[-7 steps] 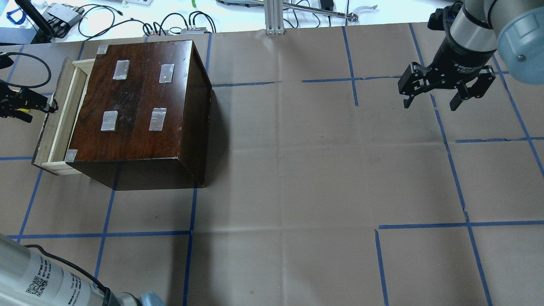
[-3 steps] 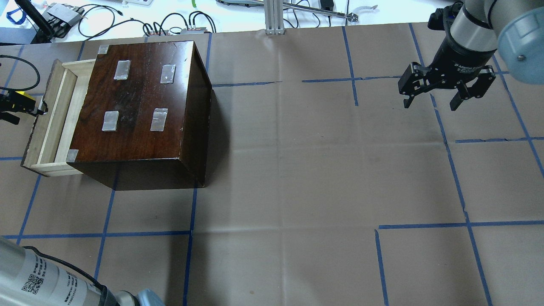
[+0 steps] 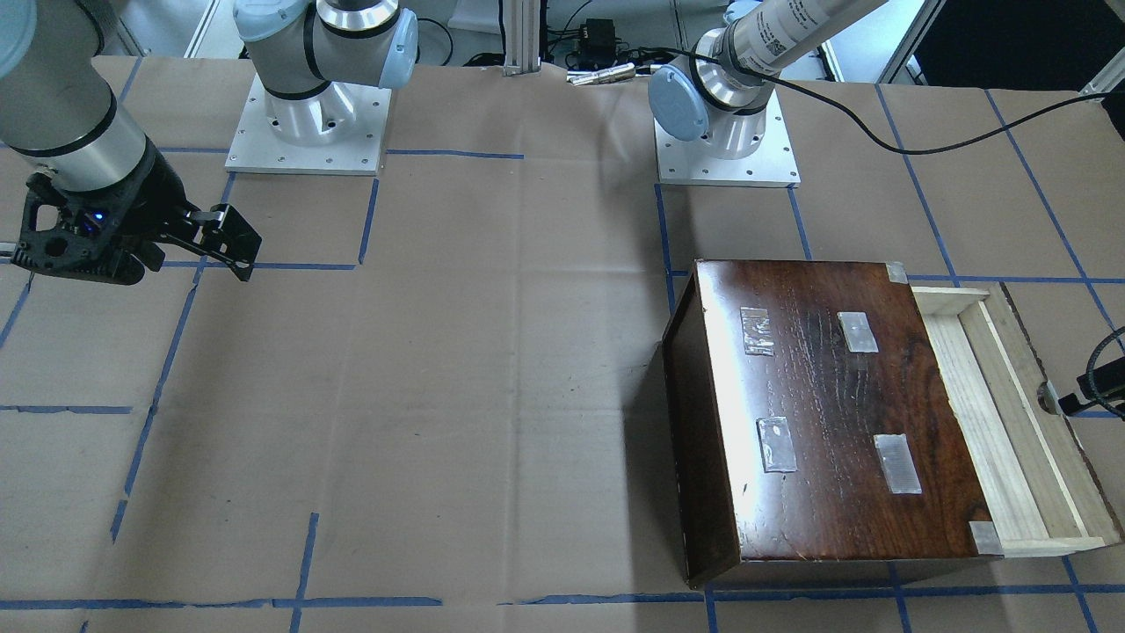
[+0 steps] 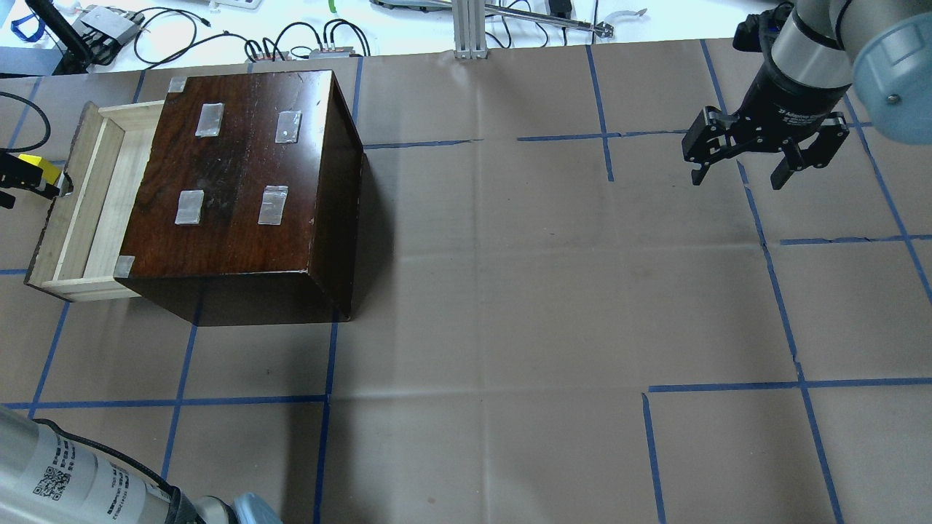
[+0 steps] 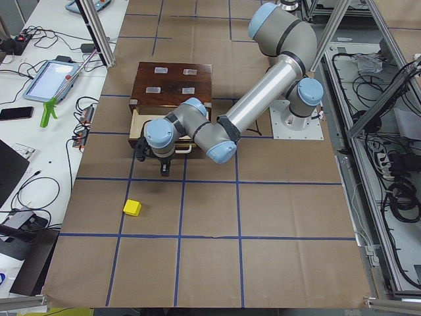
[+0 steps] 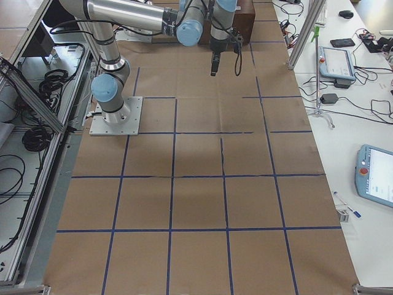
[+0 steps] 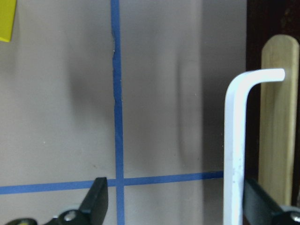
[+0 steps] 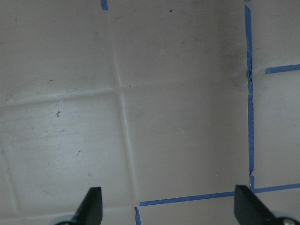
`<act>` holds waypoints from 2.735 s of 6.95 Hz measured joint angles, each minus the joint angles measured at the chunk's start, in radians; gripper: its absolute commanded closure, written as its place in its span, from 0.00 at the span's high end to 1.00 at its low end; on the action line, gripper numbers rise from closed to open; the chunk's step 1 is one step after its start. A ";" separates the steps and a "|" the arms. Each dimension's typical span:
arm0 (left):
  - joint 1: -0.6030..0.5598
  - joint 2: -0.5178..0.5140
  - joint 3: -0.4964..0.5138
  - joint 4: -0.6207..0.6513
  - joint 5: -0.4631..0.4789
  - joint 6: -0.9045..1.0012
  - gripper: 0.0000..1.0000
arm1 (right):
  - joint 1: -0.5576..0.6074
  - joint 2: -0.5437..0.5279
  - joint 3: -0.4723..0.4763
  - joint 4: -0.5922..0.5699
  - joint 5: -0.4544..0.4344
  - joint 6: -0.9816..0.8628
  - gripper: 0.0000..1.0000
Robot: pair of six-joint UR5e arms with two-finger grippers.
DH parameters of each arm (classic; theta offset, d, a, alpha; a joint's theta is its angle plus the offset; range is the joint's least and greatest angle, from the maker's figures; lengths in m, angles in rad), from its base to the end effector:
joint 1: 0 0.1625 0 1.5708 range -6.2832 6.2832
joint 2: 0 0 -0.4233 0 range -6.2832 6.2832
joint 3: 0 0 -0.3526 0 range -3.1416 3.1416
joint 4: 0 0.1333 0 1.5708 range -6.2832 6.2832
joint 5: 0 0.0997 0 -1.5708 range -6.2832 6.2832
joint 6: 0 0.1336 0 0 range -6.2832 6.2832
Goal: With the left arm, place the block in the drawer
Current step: 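Release the handle and move the left gripper over the yellow cube, then lower the left gripper and grasp the yellow cube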
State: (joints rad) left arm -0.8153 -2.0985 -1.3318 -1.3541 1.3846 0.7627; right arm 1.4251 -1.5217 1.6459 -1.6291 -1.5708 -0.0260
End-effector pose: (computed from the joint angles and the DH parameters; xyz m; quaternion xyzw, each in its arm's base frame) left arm 0.3246 -0.5751 0.2897 -0.0002 -0.9950 0.0379 0.0921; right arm 0.0649 -0.4758 0.4017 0.0598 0.9977 0.0328 0.0028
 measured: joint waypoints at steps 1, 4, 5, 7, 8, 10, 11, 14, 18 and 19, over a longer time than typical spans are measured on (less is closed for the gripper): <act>-0.001 0.009 0.025 -0.006 0.016 -0.002 0.99 | 0.000 0.000 0.000 0.000 0.000 0.000 1.00; -0.006 -0.013 0.123 0.001 0.078 -0.006 0.99 | 0.000 0.000 0.000 0.000 0.000 0.000 1.00; -0.006 -0.046 0.185 -0.003 0.095 -0.006 0.99 | 0.000 0.000 0.000 0.000 0.000 0.000 1.00; -0.007 -0.158 0.358 -0.032 0.104 -0.005 0.99 | 0.000 0.000 0.000 0.000 0.000 0.000 1.00; -0.007 -0.223 0.459 -0.063 0.105 -0.003 0.99 | 0.000 0.000 0.000 0.000 0.000 0.001 1.00; -0.007 -0.354 0.663 -0.138 0.105 0.000 0.99 | 0.000 0.000 0.000 0.000 0.000 0.000 1.00; -0.007 -0.418 0.757 -0.173 0.104 0.001 0.99 | 0.000 0.000 0.000 0.000 0.000 0.000 1.00; -0.018 -0.571 0.918 -0.225 0.098 0.006 0.98 | 0.000 0.000 0.000 0.000 0.000 0.000 1.00; -0.023 -0.656 0.932 -0.216 0.103 0.020 0.98 | 0.000 0.000 0.000 0.000 0.000 0.000 1.00; -0.023 -0.669 0.932 -0.214 0.104 0.020 0.82 | 0.000 0.000 0.000 0.000 0.000 0.000 1.00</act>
State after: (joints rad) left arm -0.8382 -2.7679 -0.3997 -1.5685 1.4889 0.7832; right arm 1.4251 -1.5217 1.6460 -1.6291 -1.5708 -0.0260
